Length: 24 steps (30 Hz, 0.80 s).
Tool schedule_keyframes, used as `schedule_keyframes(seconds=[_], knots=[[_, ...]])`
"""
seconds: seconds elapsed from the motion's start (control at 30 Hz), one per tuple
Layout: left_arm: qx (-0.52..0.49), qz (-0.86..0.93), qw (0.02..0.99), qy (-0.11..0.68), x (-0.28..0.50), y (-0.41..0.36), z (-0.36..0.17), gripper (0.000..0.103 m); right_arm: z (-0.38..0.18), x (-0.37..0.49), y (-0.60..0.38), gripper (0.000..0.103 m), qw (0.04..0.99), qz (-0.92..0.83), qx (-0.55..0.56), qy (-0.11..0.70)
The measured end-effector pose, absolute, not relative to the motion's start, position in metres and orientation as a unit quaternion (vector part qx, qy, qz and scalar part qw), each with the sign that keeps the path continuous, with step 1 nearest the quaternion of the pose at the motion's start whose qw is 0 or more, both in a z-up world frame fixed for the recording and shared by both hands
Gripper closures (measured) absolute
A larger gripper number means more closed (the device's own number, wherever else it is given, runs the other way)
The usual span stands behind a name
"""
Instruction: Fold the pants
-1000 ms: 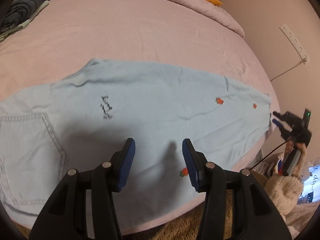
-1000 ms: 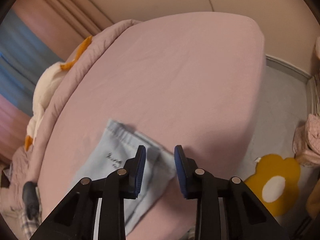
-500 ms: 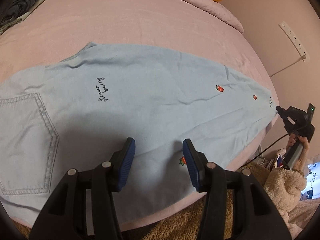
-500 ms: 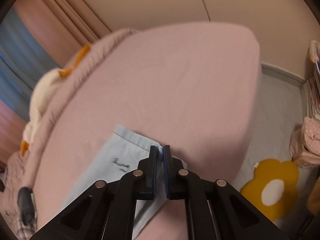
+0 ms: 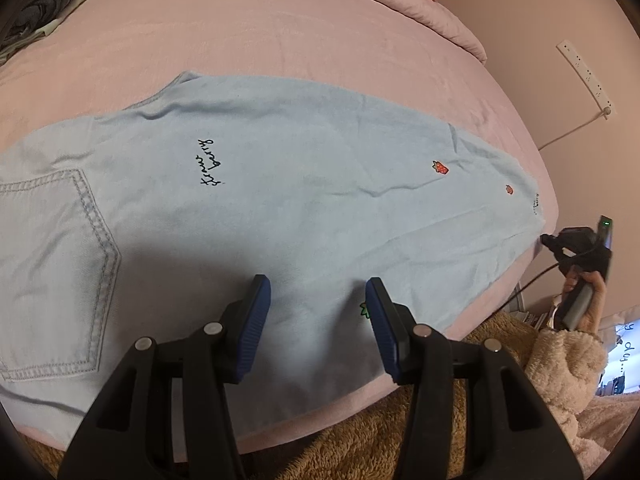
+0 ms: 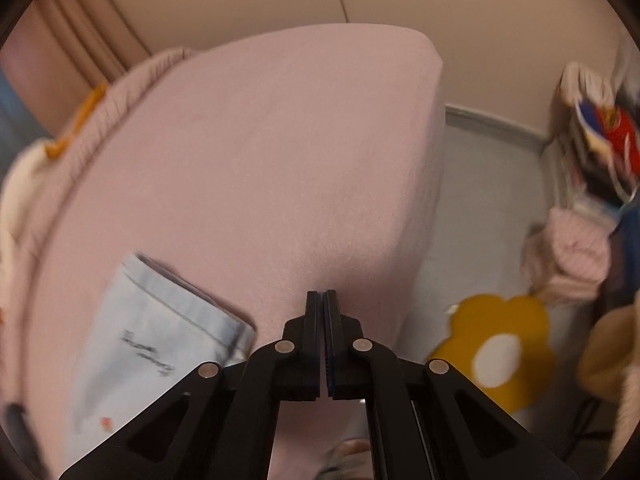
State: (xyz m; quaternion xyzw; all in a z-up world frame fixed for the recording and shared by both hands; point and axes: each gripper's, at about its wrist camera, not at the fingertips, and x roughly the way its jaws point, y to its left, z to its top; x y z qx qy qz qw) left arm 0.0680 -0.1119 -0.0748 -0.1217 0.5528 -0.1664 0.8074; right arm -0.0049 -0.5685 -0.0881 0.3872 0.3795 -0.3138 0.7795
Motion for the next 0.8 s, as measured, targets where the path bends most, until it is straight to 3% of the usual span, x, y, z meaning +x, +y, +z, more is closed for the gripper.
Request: schedule_keyframes(seconds=[0.3,0.33,0.4,0.47,0.8], knots=[[-0.117,-0.16,0.811,0.551,0.069,-0.119,-0.077,0.053,-0.065,0.002,-0.545,0.096,0.814,-0.243,0.389,0.356],[-0.116,-0.159,0.811,0.551,0.069,-0.119,-0.077,0.053,-0.063,0.002,-0.543,0.092,0.817,-0.238,0.389,0.353],[-0.114,-0.159,0.812,0.55,0.069,-0.12,-0.078,0.053,-0.063,0.004,-0.539,0.057,0.823,-0.23,0.39,0.344],[-0.111,-0.159,0.813,0.549,0.068,-0.121,-0.077,0.053,-0.068,0.007,-0.537,0.049,0.823,-0.22,0.393,0.345],[-0.108,-0.164,0.815,0.546,0.067,-0.118,-0.078,0.053,-0.09,0.028,-0.533,0.049,0.797,-0.211,0.402,0.398]])
